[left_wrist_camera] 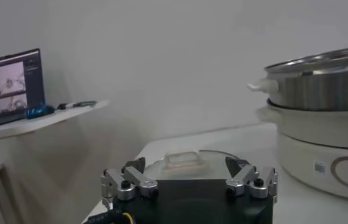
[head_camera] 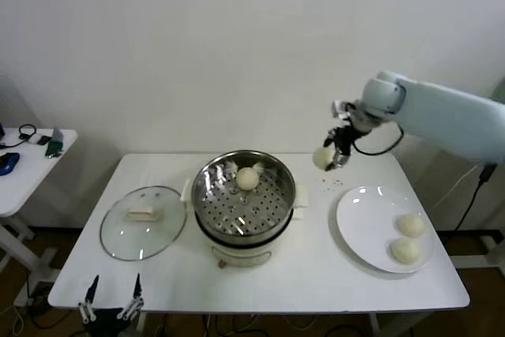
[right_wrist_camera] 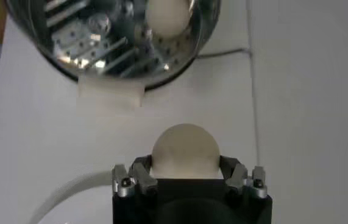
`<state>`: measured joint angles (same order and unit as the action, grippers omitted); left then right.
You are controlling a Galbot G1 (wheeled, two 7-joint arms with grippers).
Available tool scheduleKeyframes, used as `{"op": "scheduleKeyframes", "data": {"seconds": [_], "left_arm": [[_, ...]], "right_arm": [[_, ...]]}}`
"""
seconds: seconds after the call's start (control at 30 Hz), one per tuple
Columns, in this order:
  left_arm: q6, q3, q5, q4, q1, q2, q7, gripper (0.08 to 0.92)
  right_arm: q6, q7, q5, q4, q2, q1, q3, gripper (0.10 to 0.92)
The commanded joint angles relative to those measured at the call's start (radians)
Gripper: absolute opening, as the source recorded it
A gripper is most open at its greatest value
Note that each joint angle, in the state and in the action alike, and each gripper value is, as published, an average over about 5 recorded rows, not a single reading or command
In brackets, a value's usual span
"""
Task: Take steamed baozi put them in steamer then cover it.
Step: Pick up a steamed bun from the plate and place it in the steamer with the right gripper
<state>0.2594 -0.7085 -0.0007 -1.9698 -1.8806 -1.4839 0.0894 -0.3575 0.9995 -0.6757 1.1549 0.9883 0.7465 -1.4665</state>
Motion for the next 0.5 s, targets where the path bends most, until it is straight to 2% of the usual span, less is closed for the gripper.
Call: {"op": "scheduleKeyframes", "data": {"seconds": [0.03, 0.5], "left_arm": [[-0.017, 0.01, 0.016, -0.014, -0.003, 0.001, 0.0, 0.823], [-0.027, 0.02, 0.028, -0.048, -0.009, -0.008, 0.001, 0.823]], "right_arm": [[-0.06, -0.04, -0.23, 0.052, 0.232, 0.135, -0.077, 0.727], [-0.106, -0.097, -0.222, -0.028, 0.484, -0.044, -0.07, 0.729]]}}
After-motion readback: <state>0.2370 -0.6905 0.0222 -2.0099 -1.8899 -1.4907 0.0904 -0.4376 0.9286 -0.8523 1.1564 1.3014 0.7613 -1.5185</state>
